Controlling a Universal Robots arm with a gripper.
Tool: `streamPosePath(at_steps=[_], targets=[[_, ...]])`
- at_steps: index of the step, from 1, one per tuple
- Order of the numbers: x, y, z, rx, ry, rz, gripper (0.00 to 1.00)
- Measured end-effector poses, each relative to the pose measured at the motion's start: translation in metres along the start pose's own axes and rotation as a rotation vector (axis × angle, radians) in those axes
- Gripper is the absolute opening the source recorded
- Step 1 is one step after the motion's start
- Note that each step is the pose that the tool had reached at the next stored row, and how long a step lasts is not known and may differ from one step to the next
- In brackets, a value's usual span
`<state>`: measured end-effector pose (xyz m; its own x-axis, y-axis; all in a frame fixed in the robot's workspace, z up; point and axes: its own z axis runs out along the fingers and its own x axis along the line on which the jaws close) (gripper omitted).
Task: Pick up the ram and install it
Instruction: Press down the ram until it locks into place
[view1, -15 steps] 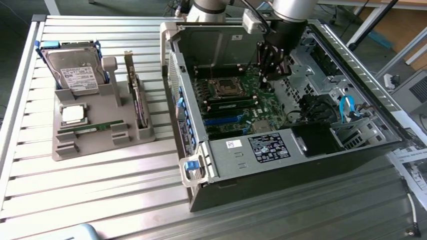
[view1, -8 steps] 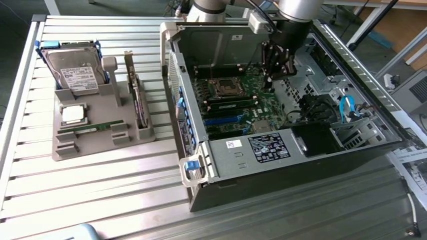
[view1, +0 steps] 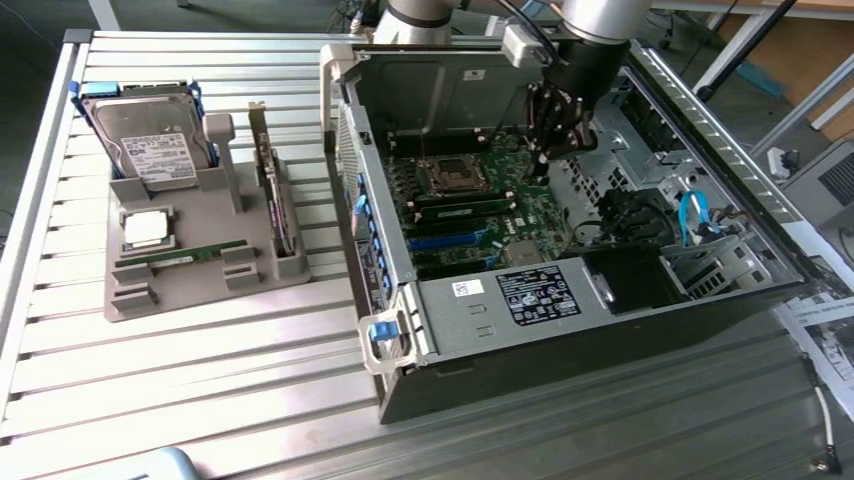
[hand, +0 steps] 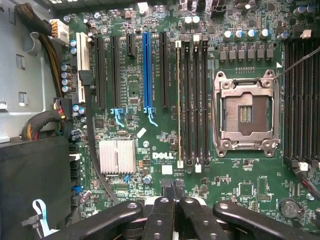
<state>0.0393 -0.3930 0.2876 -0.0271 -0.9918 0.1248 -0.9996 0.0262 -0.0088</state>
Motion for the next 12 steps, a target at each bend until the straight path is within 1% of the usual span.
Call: streamPosePath(at_steps=[12], targets=[[0.0001,-0.0006,-0.0007,-0.0001,0.0002,0.0,0.11]])
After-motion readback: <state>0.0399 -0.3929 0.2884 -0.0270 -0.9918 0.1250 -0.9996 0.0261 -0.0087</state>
